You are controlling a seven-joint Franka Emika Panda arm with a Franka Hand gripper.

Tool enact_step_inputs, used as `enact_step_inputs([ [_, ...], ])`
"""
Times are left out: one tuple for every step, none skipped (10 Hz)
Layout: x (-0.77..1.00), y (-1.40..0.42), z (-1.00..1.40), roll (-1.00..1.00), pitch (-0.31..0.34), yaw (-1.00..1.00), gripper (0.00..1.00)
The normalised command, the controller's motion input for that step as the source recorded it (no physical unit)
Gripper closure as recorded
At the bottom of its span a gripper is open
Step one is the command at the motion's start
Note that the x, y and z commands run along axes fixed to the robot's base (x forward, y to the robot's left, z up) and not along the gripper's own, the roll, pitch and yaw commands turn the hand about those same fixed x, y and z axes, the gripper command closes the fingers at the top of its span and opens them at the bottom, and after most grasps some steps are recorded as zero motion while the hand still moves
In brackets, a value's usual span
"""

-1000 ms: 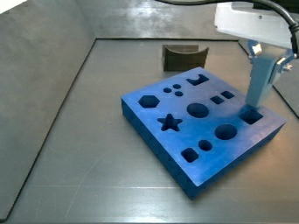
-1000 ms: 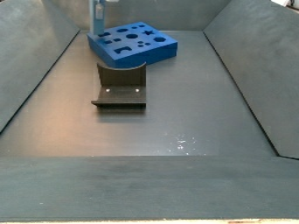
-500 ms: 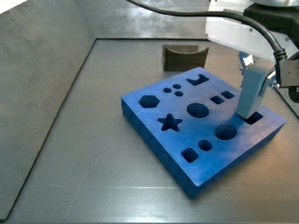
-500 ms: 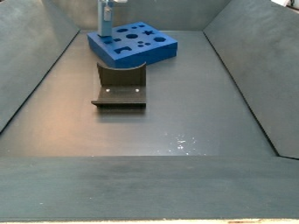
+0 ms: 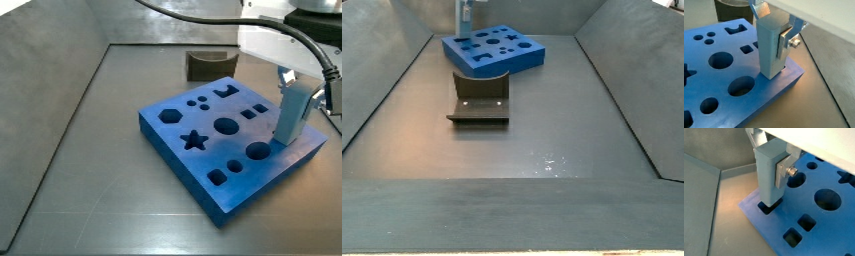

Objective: Pick up the rectangle object. Move up. Move to above the board. Insert the rectangle object.
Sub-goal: Insert the rectangle object.

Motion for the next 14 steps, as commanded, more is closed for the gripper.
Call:
enact_step_inputs([
  [0.25, 0.03, -0.05, 0.00, 0.151, -0.04, 1.00],
  [0.05, 0.00, 0.00, 0.00, 0.026, -0.07, 1.00],
  [0.04, 0.00, 0.00, 0.00, 0.011, -0.01, 1.00],
  [0.04, 0.00, 0.00, 0.00, 0.000, -0.04, 1.00],
  [0.00, 0.00, 0.00, 0.00, 0.000, -0.02, 1.00],
  [0.11, 0.18, -0.18, -0.07, -0.026, 0.00, 1.00],
  [0.00, 0.47, -0.21, -0.52, -0.194, 0.00, 1.00],
  [0.00, 0.00, 0.00, 0.00, -0.026, 0.00, 1.00],
  [-0.08, 0.00, 0.00, 0.00, -0.086, -0.06, 1.00],
  [-0.30, -0.25, -0.39, 0.44, -0.357, 0.00, 1.00],
  [-0.21, -0.48, -0.70, 0.67, -0.040, -0.04, 1.00],
  [0.16, -0.64, -1.00, 0.41, -0.031, -0.23, 1.00],
  [0.29, -0.53, -1.00, 0.22, -0.069, -0.23, 1.00],
  [0.29, -0.49, -1.00, 0.18, -0.057, -0.26, 1.00],
])
